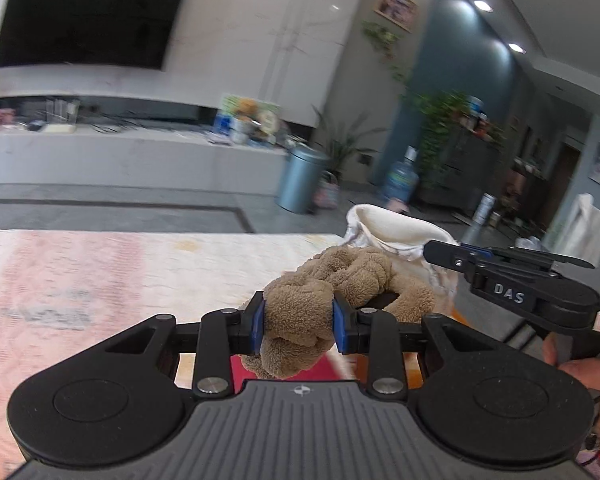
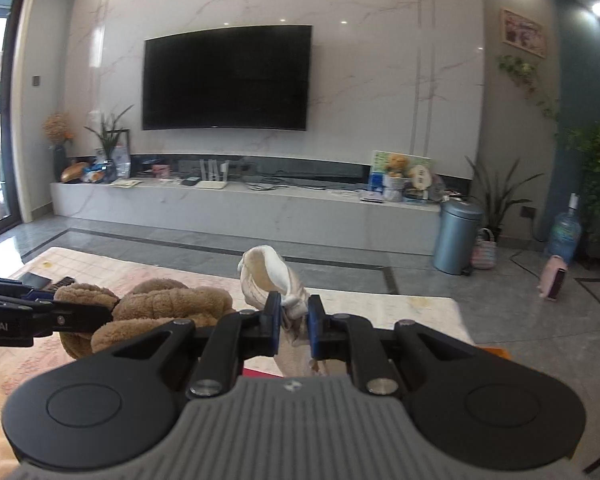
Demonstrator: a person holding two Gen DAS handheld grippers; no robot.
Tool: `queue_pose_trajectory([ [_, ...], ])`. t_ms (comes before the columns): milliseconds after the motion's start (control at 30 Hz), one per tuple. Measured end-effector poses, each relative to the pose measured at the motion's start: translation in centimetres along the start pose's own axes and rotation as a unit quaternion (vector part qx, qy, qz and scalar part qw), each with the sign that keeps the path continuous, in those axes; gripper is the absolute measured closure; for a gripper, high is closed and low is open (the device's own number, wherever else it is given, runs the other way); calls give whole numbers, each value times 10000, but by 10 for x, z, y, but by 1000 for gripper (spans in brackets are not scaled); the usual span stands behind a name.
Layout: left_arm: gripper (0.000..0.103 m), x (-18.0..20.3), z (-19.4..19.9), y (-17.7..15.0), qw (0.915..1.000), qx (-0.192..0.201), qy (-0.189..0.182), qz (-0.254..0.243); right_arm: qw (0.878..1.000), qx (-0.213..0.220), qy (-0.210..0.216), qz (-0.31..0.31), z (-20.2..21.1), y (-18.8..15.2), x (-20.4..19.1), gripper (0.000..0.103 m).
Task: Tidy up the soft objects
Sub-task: 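Carry the plush toy and slipper over the orange box and lower them in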
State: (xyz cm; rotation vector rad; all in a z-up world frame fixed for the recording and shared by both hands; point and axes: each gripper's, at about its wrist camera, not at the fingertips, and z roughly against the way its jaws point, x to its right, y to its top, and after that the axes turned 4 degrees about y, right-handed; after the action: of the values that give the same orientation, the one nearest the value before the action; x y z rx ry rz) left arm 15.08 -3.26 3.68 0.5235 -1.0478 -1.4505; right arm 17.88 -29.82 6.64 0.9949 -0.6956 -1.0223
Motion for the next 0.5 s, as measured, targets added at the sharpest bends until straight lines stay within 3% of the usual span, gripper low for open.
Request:
queue_pose_trajectory([
  [267, 66, 43, -67, 8, 9968, -610, -501, -107, 9984, -132, -544, 26, -1, -12, 51, 91],
  [500, 66, 57, -121, 18, 9924, -1042, -623, -178, 9953, -338, -886, 174, -26, -21, 82, 92],
])
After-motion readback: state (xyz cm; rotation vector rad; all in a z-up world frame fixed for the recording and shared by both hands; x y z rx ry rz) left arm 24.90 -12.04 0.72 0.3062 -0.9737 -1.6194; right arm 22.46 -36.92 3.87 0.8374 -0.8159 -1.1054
